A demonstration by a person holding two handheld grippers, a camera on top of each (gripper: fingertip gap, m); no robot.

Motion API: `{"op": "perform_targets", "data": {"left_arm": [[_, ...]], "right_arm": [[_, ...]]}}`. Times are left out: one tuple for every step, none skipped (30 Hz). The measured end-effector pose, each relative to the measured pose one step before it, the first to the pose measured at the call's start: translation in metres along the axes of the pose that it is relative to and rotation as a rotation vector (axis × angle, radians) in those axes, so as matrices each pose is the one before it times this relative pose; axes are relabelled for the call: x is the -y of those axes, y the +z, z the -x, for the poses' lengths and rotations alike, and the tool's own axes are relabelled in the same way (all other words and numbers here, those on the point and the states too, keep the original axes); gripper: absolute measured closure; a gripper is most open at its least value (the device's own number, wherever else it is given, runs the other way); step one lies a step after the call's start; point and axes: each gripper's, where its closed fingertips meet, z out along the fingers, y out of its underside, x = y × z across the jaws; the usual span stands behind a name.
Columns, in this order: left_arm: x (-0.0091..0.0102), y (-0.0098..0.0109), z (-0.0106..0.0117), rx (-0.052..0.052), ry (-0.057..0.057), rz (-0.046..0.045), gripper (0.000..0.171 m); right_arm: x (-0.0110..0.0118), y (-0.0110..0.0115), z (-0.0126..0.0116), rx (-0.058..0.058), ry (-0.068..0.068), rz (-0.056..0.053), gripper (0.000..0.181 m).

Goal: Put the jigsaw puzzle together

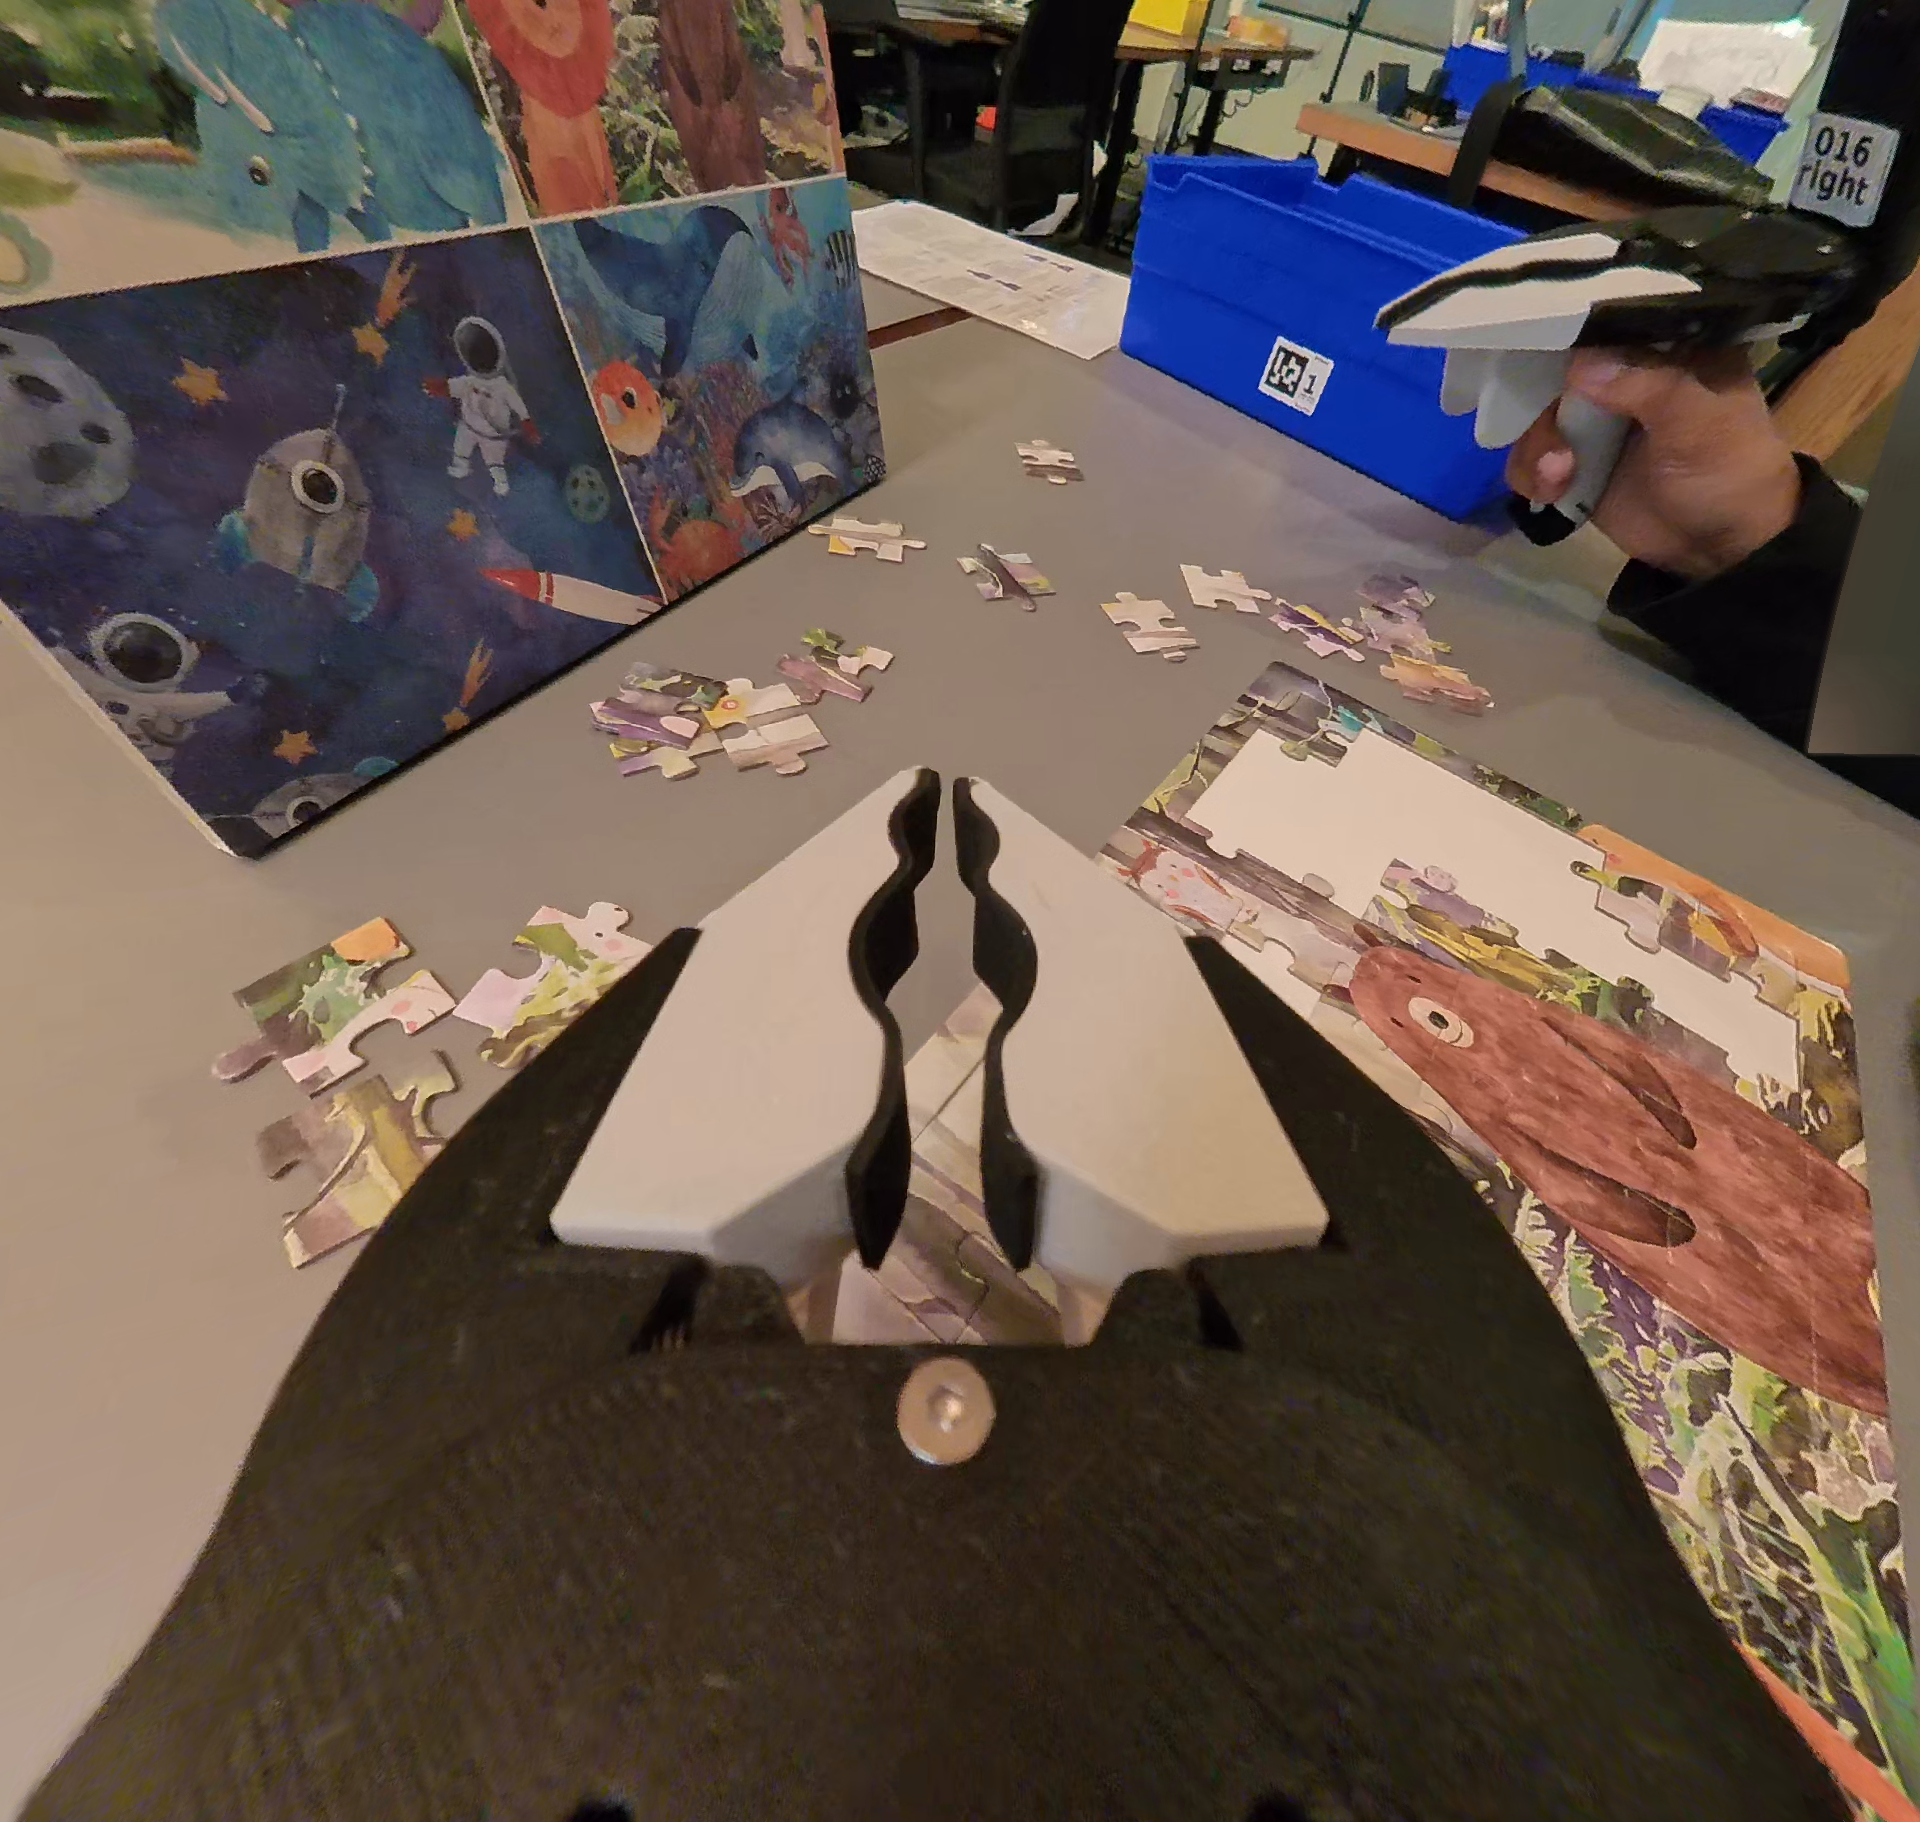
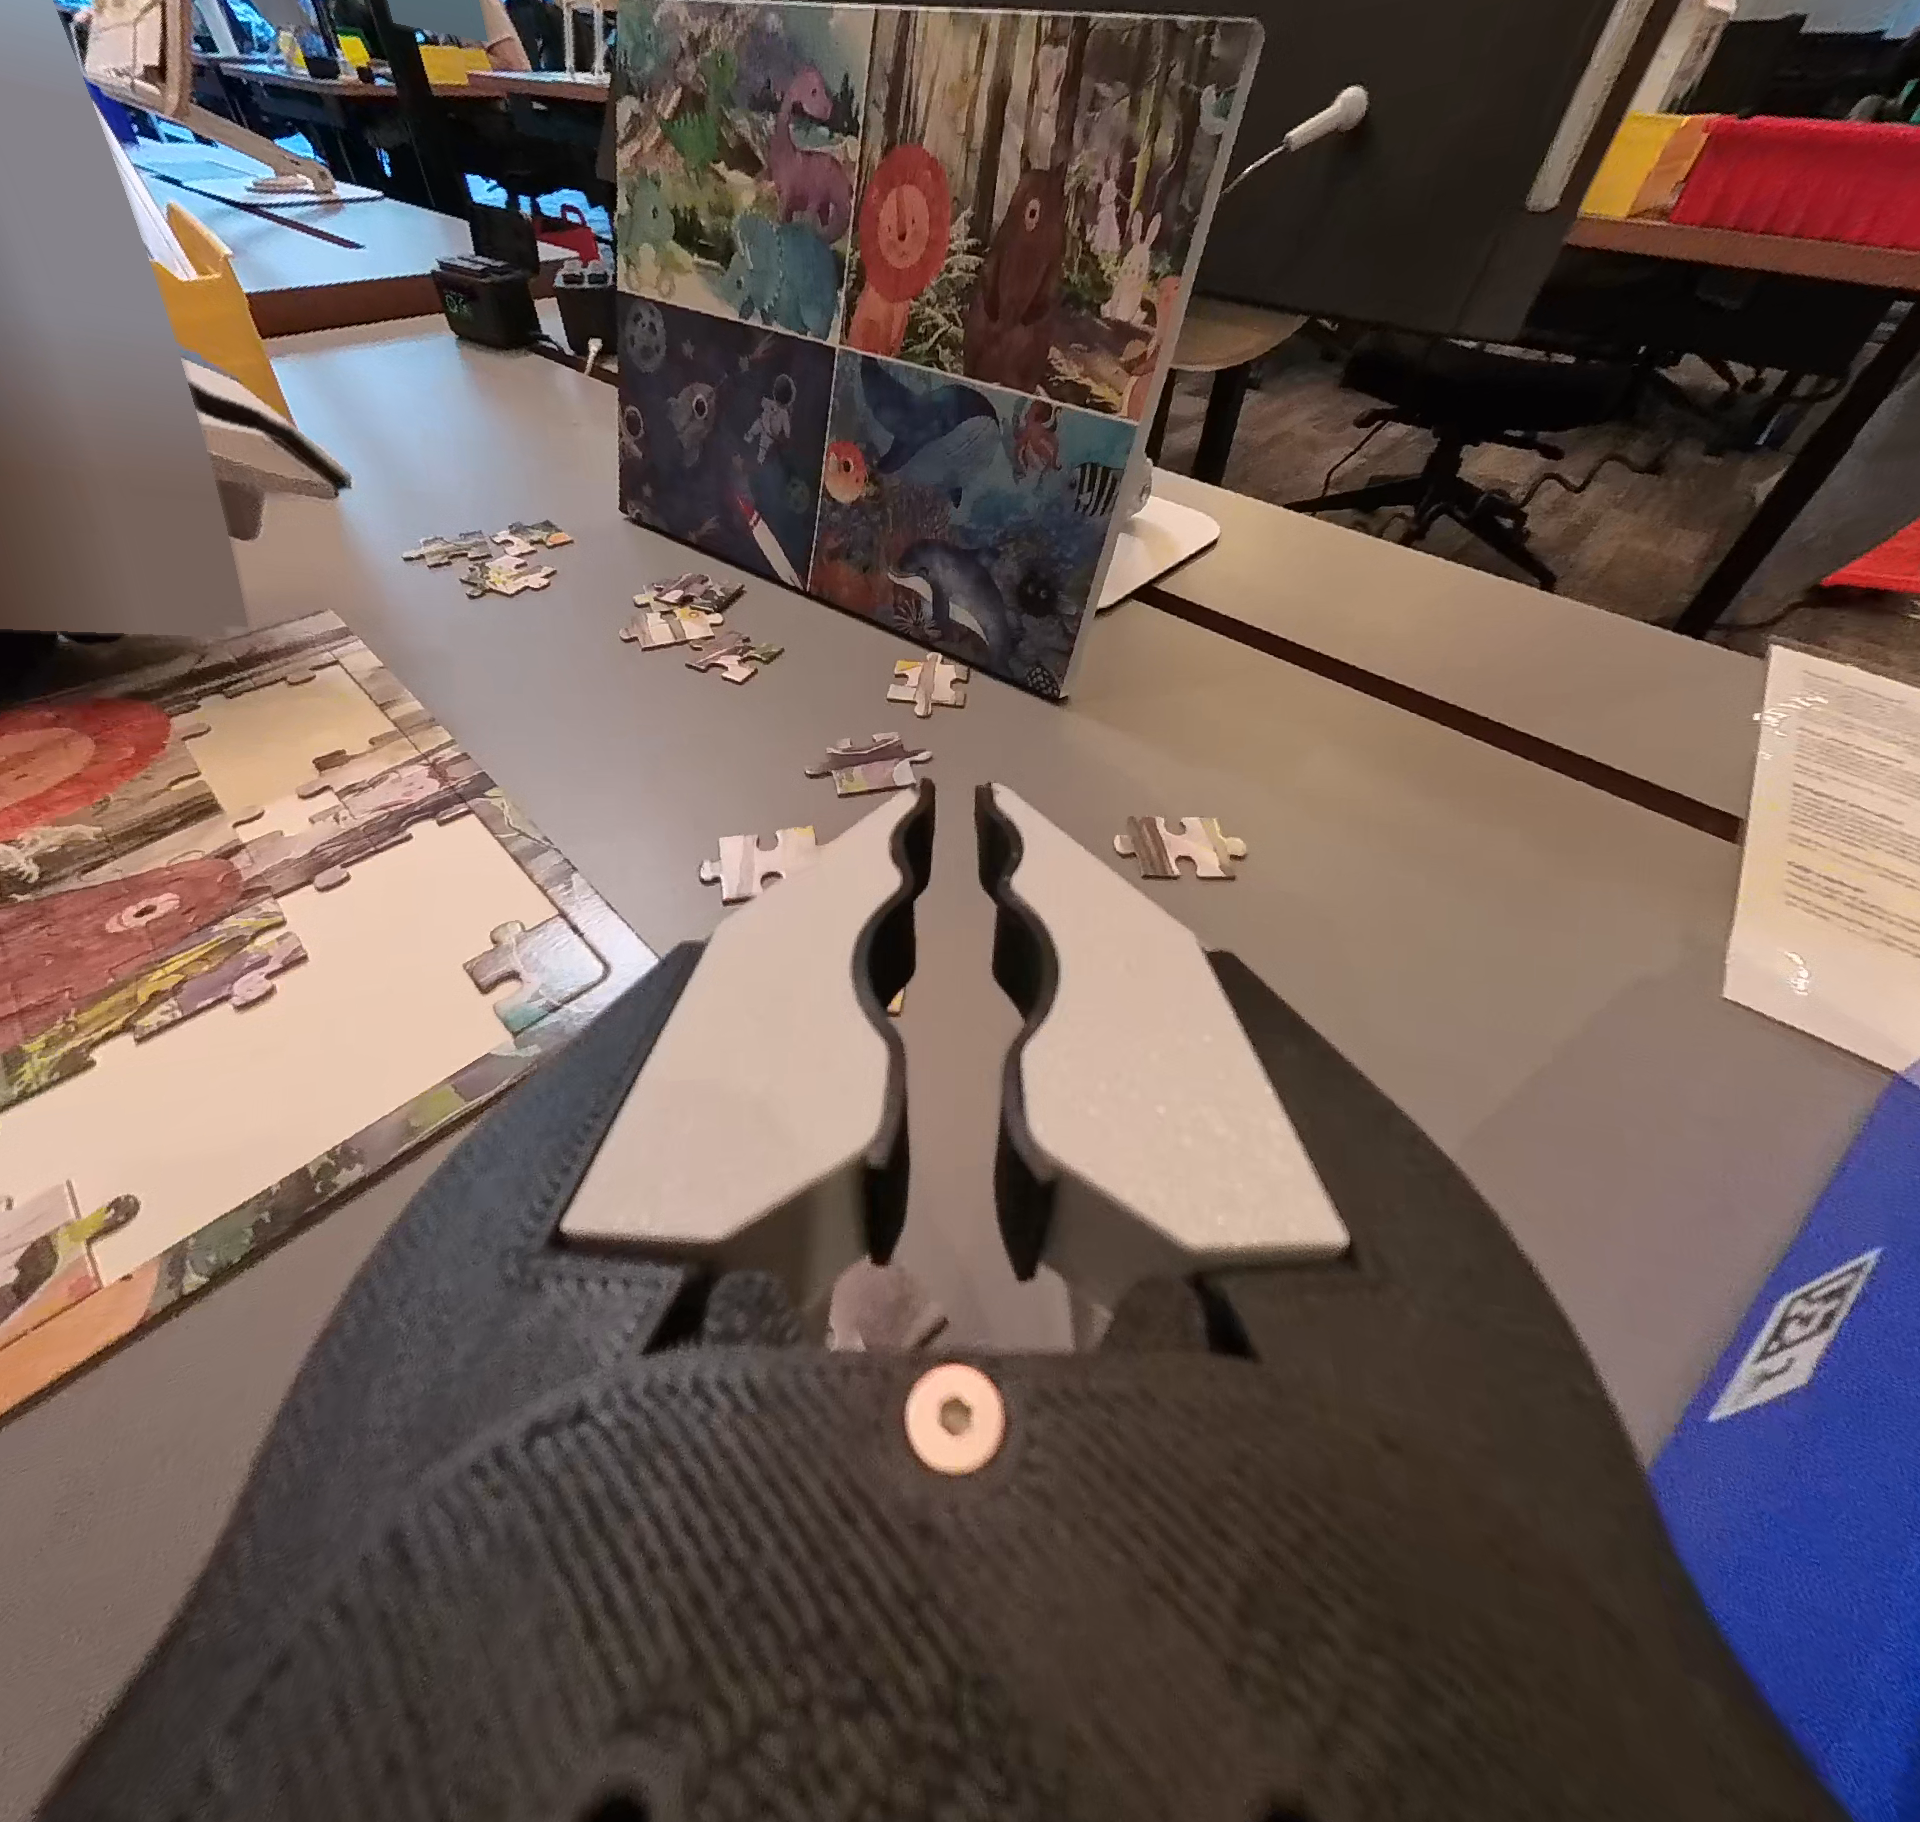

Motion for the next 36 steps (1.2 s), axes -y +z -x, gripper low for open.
{"op": "perform_targets", "data": {"left_arm": [[0.0012,-0.00073,0.0007,0.0038,-0.0011,-0.00618,0.171],[0.00086,-0.00077,0.00073,0.0032,-0.002,-0.00492,0.171],[0.00094,-0.00055,0.00064,0.0029,-0.002,-0.00504,0.171],[0.00109,-0.00071,0.0005,0.0025,-0.0019,-0.00592,0.171],[0.00129,-0.00078,0.00043,0.0027,-0.0021,-0.00774,0.171],[0.00189,-0.00096,0.00065,0.005,-0.0021,-0.01227,0.17],[0.00232,-0.00107,0.00083,0.0066,-0.0012,-0.01424,0.169],[0.00217,-0.0012,0.00087,0.0072,0.0001,-0.01246,0.168],[0.00201,-0.00126,0.0015,0.0095,0.0013,-0.01079,0.167],[0.00205,-0.00137,0.00182,0.0114,0.002,-0.01112,0.166],[0.00208,-0.00142,0.00187,0.0116,0.0017,-0.01205,0.165],[0.00204,-0.00141,0.00203,0.0113,0.0,-0.01196,0.164],[0.00153,-0.00117,0.00209,0.0102,-0.0021,-0.01029,0.162],[0.00111,-0.00095,0.00202,0.0079,-0.0041,-0.00772,0.162],[0.00068,-0.00067,0.00191,0.0062,-0.0061,-0.00596,0.161],[0.00033,-0.00046,0.00175,0.0045,-0.0074,-0.0043,0.16],[0.00002,-0.00037,0.0014,0.0018,-0.0081,-0.00229,0.16],[0.00034,-0.00052,0.00117,0.0014,-0.0073,-0.0036,0.159],[0.00089,-0.00068,0.00136,0.004,-0.0053,-0.00605,0.158],[0.00089,-0.00073,0.0016,0.0058,-0.0032,-0.00542,0.158],[0.00098,-0.00094,0.00213,0.0094,-0.0011,-0.00408,0.156],[0.00158,-0.00119,0.00409,0.0226,-0.0015,-0.00714,0.155],[0.00291,-0.00163,0.00827,0.0507,-0.005,-0.01471,0.155],[0.00392,-0.00236,0.01119,0.0691,-0.0021,-0.02184,0.152],[0.00427,-0.00268,0.01134,0.0668,0.0019,-0.02351,0.151],[0.00333,-0.00239,0.01021,0.0565,0.0031,-0.01572,0.151],[0.0023,-0.00147,0.00924,0.0484,0.0005,-0.00775,0.151],[0.0011,-0.0009,0.00841,0.0418,-0.002,-0.00119,0.151],[0.00047,-0.00057,0.00622,0.029,-0.0026,0.00097,0.151],[-0.00017,-0.00018,0.00349,0.0112,-0.0012,0.00271,0.152],[-0.00124,0.0003,0.00251,0.0074,-0.0031,0.0078,0.153],[-0.00158,0.00078,0.00233,0.0096,-0.0054,0.00907,0.153],[-0.00216,0.00098,0.00102,0.0035,-0.0017,0.01068,0.153],[-0.00215,0.00112,-0.00023,-0.0019,-0.0004,0.01017,0.154],[-0.00248,0.00124,-0.00032,-0.0009,0.0011,0.01178,0.153],[-0.00272,0.00126,-0.00052,-0.0009,0.0037,0.01343,0.154]], "right_arm": [[0.0003,-0.00043,-0.00052,0.0007,0.0057,-0.0035,0.176],[0.00014,-0.00013,-0.00042,0.0013,0.0062,-0.0032,0.175],[0.00011,-0.00002,-0.00018,0.0023,0.0057,-0.0027,0.176],[-0.00014,0.00017,-0.00012,0.0022,0.005,-0.0012,0.175],[-0.00036,0.00013,-0.0002,0.0013,0.0037,-0.0003,0.175],[-0.00039,0.00031,-0.00015,0.0008,0.0024,0.0003,0.175],[-0.00044,0.00036,0.00005,0.0011,0.0018,0.0008,0.175],[-0.00049,0.00027,0.00013,0.0014,0.0013,0.0011,0.175],[-0.00042,0.00037,0.00021,0.0012,0.0009,0.0015,0.175],[-0.00031,0.00035,0.00005,0.0004,0.0001,0.0015,0.175],[-0.00044,0.00018,0.00002,-0.0001,-0.0004,0.0014,0.175],[-0.00033,0.00029,0.00005,0.0001,-0.0002,0.0015,0.175],[-0.00034,0.00015,0.00003,0.0006,0.0003,0.0013,0.175],[-0.00017,0.00023,0.00014,0.0009,0.0005,0.0009,0.175],[-0.00013,0.00013,0.00009,0.0006,0.0003,0.0004,0.175],[-0.00012,0.00013,0.00004,0.0004,-0.0002,0.0003,0.175],[-0.00027,0.00019,0.00014,0.0006,-0.0001,0.0009,0.175],[-0.00035,0.00021,0.00013,0.0009,0.0003,0.0016,0.175],[-0.0004,0.00024,0.00007,0.001,0.0003,0.002,0.175],[-0.00048,0.00034,0.00012,0.0009,0.0002,0.002,0.174],[-0.00046,0.00028,0.00005,0.0008,0.0005,0.0017,0.174],[-0.00047,0.00016,0.00011,0.0011,0.0006,0.0016,0.174],[-0.00033,0.00022,0.00013,0.001,0.0002,0.0014,0.174],[-0.00009,0.00014,0.00004,0.0002,-0.0005,0.001,0.174],[-0.00006,-0.00002,0.00004,-0.0002,-0.001,0.0004,0.174],[0.00011,-0.00006,0.00011,-0.0002,-0.0011,-0.0002,0.174],[0.00023,-0.00014,0.00012,0.0002,-0.0008,-0.0004,0.174],[0.00016,-0.00005,0.0001,0.0004,-0.0005,-0.0005,0.174],[0.00024,-0.00013,0.00016,0.0003,-0.0004,-0.0005,0.174],[0.00004,0.00008,0.00012,0.0005,-0.0002,-0.0002,0.174],[0.00006,-0.0001,0.00015,0.0006,-0.0002,0.0001,0.174],[-0.00003,0.00011,0.00013,0.0002,-0.0004,0.0005,0.174],[-0.0001,0.00002,0.00005,0.0002,-0.0005,0.0008,0.174],[-0.00022,0.00009,0.00014,0.0003,-0.0005,0.0011,0.174],[-0.00009,0.00003,0.00018,0.0001,-0.0005,0.0008,0.174],[0.00007,-0.00003,0.00012,0.0002,-0.0007,0.0002,0.174]]}}
